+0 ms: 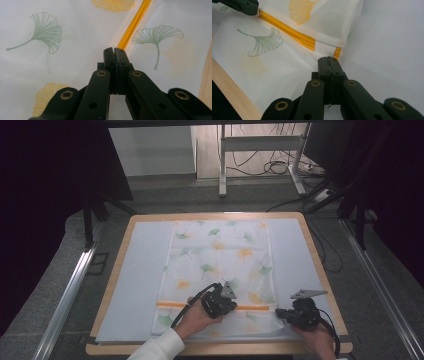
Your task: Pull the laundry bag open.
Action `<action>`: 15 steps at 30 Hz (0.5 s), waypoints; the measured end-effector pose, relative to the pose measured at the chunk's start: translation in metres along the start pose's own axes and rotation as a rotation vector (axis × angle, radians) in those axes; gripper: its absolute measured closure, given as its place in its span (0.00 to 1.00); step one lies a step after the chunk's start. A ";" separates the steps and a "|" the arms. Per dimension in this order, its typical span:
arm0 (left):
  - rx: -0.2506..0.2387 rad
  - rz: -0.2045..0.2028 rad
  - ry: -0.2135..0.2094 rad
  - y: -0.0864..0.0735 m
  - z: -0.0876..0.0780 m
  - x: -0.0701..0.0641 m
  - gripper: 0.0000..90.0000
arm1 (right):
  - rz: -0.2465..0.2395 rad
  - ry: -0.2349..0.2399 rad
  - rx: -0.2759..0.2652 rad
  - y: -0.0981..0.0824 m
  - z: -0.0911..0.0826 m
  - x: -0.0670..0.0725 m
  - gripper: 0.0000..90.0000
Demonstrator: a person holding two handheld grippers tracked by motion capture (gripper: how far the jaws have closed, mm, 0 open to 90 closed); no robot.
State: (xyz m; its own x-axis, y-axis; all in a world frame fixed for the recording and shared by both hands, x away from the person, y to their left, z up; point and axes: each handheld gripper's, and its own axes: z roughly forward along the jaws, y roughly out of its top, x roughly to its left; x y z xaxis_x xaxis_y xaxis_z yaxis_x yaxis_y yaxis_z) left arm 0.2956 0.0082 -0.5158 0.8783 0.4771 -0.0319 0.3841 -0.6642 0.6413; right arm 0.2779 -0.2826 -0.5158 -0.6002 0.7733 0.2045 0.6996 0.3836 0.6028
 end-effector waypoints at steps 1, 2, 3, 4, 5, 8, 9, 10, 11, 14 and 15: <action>0.002 0.003 0.001 0.000 0.000 0.000 1.00 | 0.000 0.000 0.000 0.000 0.000 0.000 1.00; 0.002 0.005 0.001 0.000 0.000 0.000 1.00 | -0.001 0.000 -0.001 0.000 0.000 0.000 1.00; 0.001 0.003 0.002 0.000 0.000 0.000 1.00 | 0.000 0.000 0.000 0.000 0.000 0.000 1.00; 0.001 0.002 0.002 -0.001 0.000 0.000 1.00 | 0.001 0.000 0.000 0.000 0.000 0.000 1.00; 0.000 0.000 0.000 -0.001 0.000 0.000 1.00 | -0.001 0.000 0.001 0.000 0.000 0.000 1.00; -0.004 -0.001 0.003 -0.001 0.001 -0.001 1.00 | -0.023 -0.007 0.004 0.001 0.000 0.002 1.00; -0.004 0.002 0.004 -0.001 0.001 -0.001 1.00 | -0.027 -0.006 0.008 0.002 0.000 0.003 1.00; -0.005 0.003 0.003 -0.001 0.001 -0.001 1.00 | -0.034 -0.004 0.008 0.003 0.001 0.004 1.00; -0.007 0.000 0.002 -0.001 0.002 -0.001 1.00 | -0.043 -0.003 0.008 0.005 0.002 0.005 1.00; -0.006 -0.001 -0.001 0.000 0.003 -0.001 1.00 | -0.056 -0.005 -0.010 0.011 0.003 0.009 1.00; -0.002 0.003 0.003 0.001 0.003 -0.001 1.00 | -0.061 -0.006 -0.013 0.014 0.004 0.010 1.00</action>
State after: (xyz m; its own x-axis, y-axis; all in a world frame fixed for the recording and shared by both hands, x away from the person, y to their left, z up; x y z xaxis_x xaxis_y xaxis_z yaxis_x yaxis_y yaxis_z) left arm 0.2956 0.0054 -0.5179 0.8787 0.4766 -0.0272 0.3803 -0.6645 0.6433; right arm 0.2829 -0.2672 -0.5083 -0.6393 0.7518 0.1618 0.6563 0.4237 0.6243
